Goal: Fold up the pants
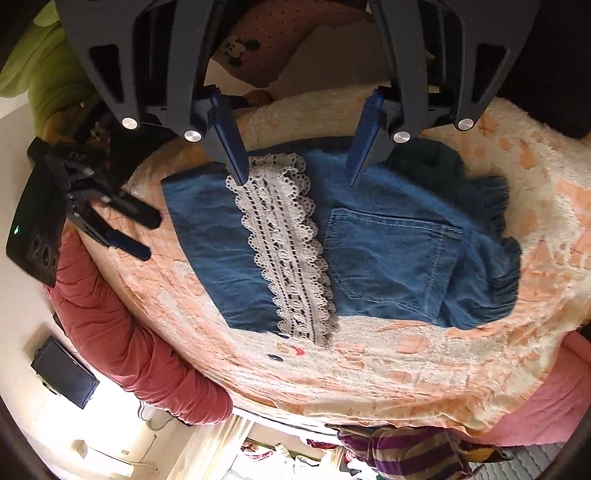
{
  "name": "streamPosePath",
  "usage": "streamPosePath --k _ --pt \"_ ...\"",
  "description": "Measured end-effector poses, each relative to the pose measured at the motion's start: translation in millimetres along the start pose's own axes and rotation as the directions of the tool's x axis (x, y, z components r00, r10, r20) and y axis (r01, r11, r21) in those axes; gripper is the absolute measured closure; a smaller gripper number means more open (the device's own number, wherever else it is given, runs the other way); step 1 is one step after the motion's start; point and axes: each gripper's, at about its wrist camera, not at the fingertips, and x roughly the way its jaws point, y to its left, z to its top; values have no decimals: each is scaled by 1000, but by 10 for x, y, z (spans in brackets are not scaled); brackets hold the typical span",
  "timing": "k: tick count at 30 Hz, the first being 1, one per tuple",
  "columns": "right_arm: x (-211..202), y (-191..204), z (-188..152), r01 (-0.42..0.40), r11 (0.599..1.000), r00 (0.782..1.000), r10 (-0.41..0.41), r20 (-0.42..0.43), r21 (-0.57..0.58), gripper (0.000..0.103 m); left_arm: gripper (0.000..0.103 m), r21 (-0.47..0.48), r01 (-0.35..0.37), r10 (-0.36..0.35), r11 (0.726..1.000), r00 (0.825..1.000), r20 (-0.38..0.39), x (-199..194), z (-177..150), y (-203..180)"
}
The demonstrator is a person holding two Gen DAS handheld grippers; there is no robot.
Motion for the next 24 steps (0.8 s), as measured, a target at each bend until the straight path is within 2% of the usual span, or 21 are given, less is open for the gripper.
streamPosePath --k 1,3,8,9,10,18,24 --pt "-18 -3 30 -8 1000 1000 7 5 9 16 47 -1 -7 7 1000 1000 2 -30 -5 22" --pt "-57 5 123 -14 1000 1000 14 20 19 14 36 -11 -16 16 1000 1000 11 -81 -1 68" --pt "-83 67 379 -27 1000 999 27 22 7 12 33 -51 -40 42 998 999 34 -230 52 212" --pt "-84 98 459 -29 1000 999 29 22 0 11 24 -55 -49 52 997 998 42 -266 66 232" --pt "-85 131 520 -34 999 999 34 26 -9 11 21 -60 -57 60 997 997 50 -307 70 259" --pt "-16 463 1086 -80 992 994 86 65 -96 9 21 -141 -105 115 984 991 67 -468 64 565" --pt "261 785 1370 -137 975 990 143 20 -177 9 21 -200 -125 140 972 988 64 -485 56 781"
